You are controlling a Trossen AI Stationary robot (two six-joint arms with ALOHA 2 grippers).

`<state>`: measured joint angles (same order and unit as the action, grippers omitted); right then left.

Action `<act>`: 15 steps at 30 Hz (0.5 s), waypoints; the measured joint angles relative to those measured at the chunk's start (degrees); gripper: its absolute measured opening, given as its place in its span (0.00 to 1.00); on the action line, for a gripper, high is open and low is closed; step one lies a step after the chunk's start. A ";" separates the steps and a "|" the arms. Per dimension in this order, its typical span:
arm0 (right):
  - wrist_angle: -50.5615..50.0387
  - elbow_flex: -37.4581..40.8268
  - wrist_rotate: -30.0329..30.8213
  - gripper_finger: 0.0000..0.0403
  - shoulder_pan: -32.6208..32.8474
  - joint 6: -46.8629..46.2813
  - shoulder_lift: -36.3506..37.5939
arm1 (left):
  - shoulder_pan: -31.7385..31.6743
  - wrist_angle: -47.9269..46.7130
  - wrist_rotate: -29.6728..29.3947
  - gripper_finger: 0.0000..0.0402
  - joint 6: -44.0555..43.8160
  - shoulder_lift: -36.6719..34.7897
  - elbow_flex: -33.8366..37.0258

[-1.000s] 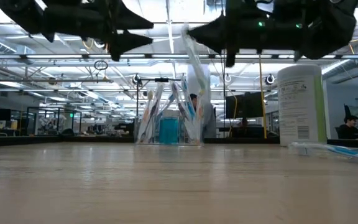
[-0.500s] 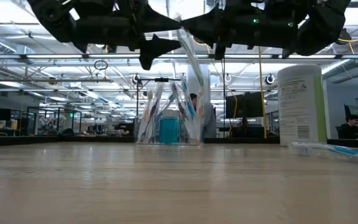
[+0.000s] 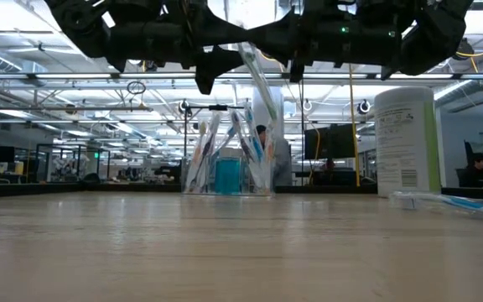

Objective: Pick & Place toothbrushing station
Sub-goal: Put the green toothbrush into the transparent organizer

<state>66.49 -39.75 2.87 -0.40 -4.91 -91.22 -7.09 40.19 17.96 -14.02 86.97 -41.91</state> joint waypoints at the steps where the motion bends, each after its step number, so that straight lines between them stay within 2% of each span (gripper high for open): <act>1: -0.18 0.00 0.00 0.01 0.00 0.02 0.00 | 0.00 -0.02 0.00 0.44 0.38 0.01 0.00; 11: -2.37 0.00 -0.03 0.03 0.00 0.07 0.02 | -0.02 -0.96 -0.31 0.17 0.37 0.01 0.02; 15: -3.14 0.04 0.07 0.08 0.00 0.07 0.02 | 0.00 -3.67 -3.16 0.06 1.29 0.01 0.02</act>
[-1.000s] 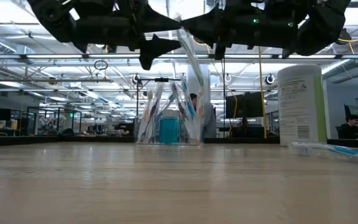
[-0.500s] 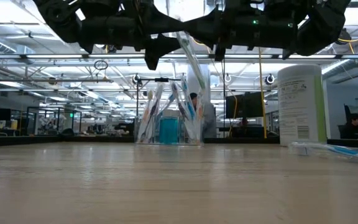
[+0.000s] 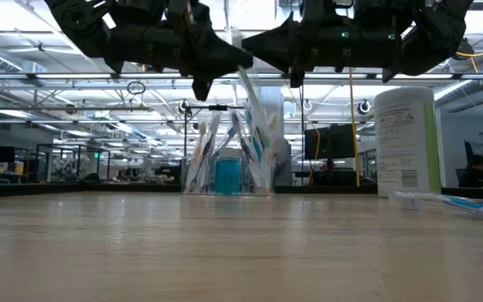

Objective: Pick & Place toothbrushing station
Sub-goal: Put the green toothbrush into the transparent organizer

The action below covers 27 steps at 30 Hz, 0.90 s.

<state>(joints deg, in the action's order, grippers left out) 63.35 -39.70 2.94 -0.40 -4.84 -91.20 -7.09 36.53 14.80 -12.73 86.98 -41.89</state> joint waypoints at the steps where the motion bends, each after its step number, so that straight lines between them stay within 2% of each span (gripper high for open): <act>1: -0.20 0.00 0.00 0.09 0.00 0.00 0.00 | -0.03 -0.78 -0.69 0.04 0.53 0.00 0.00; 3: -0.45 0.00 0.04 0.13 -0.02 0.00 0.00 | -0.41 -2.35 -1.37 0.03 0.97 -0.01 0.00; 8: -3.64 0.00 0.38 0.23 -0.43 -0.05 0.03 | -2.11 -5.18 -1.76 0.08 -0.39 -0.91 0.00; 11: -5.46 0.00 0.38 0.29 -1.24 -0.85 0.03 | -3.86 -8.49 -3.32 0.05 2.18 -2.89 0.08; 14: -8.14 0.00 0.39 0.33 -2.29 -2.65 0.04 | -5.90 -11.52 -8.03 0.02 4.77 -5.92 0.04; 19: -12.34 0.00 0.36 0.38 -3.77 -4.83 0.04 | -8.96 -19.10 -18.33 0.06 6.72 -12.92 0.04; 24: -13.49 0.00 0.24 0.39 -4.46 -4.95 0.04 | -10.08 -23.08 -31.38 0.02 9.85 -17.77 0.00; 27: -13.51 0.00 0.22 0.38 -4.46 -4.96 0.04 | -10.39 -22.80 -35.21 0.04 8.53 -18.21 0.00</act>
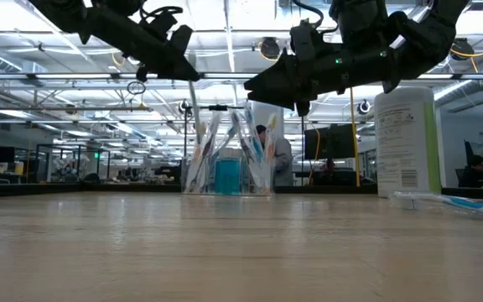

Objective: Pick & Place toothbrushing station
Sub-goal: Put the green toothbrush into the transparent organizer

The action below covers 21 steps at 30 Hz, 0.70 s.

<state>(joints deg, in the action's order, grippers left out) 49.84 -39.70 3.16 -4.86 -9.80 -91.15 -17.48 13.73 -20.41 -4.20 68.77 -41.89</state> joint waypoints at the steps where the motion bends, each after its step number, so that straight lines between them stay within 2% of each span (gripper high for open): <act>1: 0.00 0.00 0.00 0.38 0.00 0.00 0.00 | -0.05 -0.30 -0.83 0.05 -0.01 0.15 0.00; 7: 0.00 0.00 0.00 0.38 -0.04 0.17 0.00 | -2.04 0.18 -2.29 0.02 -0.30 4.18 0.02; 12: -0.04 0.00 -0.02 0.38 -0.04 0.17 0.00 | -4.28 1.09 -1.96 0.06 -4.26 7.99 0.02; 18: -0.43 0.00 -0.02 0.37 -0.04 0.19 0.00 | -5.79 0.97 4.31 0.02 -7.05 10.38 0.02; 21: -0.48 0.00 -0.02 0.37 -0.04 0.20 0.00 | -5.77 0.86 5.03 0.03 -7.07 10.90 0.02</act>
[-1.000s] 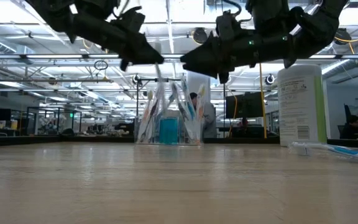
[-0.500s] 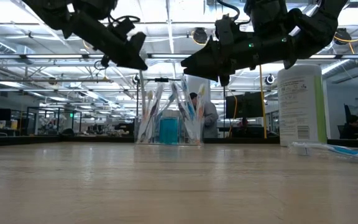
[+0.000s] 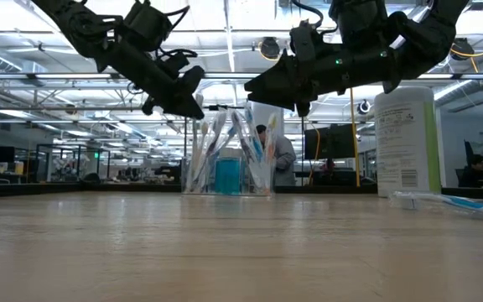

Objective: Pick & Place toothbrushing station
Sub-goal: Put the green toothbrush into the transparent organizer

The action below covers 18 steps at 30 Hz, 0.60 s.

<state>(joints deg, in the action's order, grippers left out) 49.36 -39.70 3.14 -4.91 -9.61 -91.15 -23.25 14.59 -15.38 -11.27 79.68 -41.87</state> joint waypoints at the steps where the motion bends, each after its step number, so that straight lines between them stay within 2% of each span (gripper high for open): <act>1: 0.00 0.00 0.00 0.37 0.00 0.00 0.00 | 0.00 -0.02 -0.10 0.05 0.00 0.24 0.00; 7: -0.47 0.00 -0.20 0.38 0.00 -0.11 0.00 | 0.00 -3.24 -0.09 0.19 0.22 0.64 0.02; 18: -1.86 0.00 -0.28 0.41 0.15 -2.83 0.00 | -0.11 -7.52 -0.11 0.29 0.19 0.64 0.02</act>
<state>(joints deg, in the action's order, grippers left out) 47.51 -39.70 2.85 -4.75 -12.43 -91.15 -23.35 7.07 -15.49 -11.08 80.31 -41.85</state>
